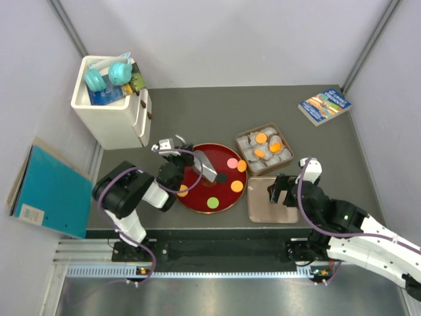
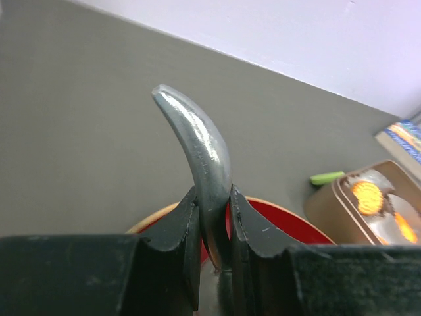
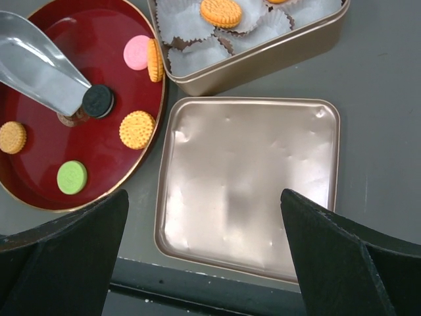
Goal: Pack the cookies
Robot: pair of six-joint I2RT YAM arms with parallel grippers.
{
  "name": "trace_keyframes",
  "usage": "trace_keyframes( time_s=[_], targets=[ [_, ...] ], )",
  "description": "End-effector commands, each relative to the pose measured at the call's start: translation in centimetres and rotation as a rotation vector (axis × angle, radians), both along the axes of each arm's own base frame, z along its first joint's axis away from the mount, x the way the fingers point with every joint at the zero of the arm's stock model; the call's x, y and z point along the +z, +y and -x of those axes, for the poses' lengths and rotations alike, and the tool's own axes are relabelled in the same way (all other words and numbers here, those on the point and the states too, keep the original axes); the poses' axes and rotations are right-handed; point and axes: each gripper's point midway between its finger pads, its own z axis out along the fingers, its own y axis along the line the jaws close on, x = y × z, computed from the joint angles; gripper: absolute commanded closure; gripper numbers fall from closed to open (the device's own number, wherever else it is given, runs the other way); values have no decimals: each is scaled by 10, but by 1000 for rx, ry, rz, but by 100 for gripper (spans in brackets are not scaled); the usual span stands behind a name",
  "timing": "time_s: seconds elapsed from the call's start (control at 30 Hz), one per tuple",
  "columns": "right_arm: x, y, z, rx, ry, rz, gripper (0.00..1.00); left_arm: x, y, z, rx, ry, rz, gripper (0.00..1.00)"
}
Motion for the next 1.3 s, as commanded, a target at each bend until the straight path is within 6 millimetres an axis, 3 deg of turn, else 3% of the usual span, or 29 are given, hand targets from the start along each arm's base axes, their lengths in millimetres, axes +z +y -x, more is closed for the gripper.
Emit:
trace_keyframes(
  time_s=[0.0, 0.1, 0.27, 0.43, 0.6, 0.77, 1.27],
  targets=[
    [6, 4, -4, 1, -14, -6, 1, -6, -21, 13, -123, -61, 96, 100],
    [5, 5, -4, 3, -8, 5, 1, -14, -35, 16, -167, -40, 97, 100],
    [1, 6, -4, 9, 5, 16, 1, -19, -37, 13, -103, -36, 93, 100],
    [-1, 7, -2, 15, 18, 18, 1, -4, -34, 6, -35, -82, 71, 100],
    [-5, 11, 0, 32, 37, 22, 1, 8, -65, 2, -158, -130, 59, 100],
    [-6, 12, -1, 31, 46, 34, 1, -7, -81, 9, -214, -77, 124, 100],
    [-13, 18, 0, 28, 76, 19, 1, -26, -77, 17, -206, -6, 175, 100]
  ],
)
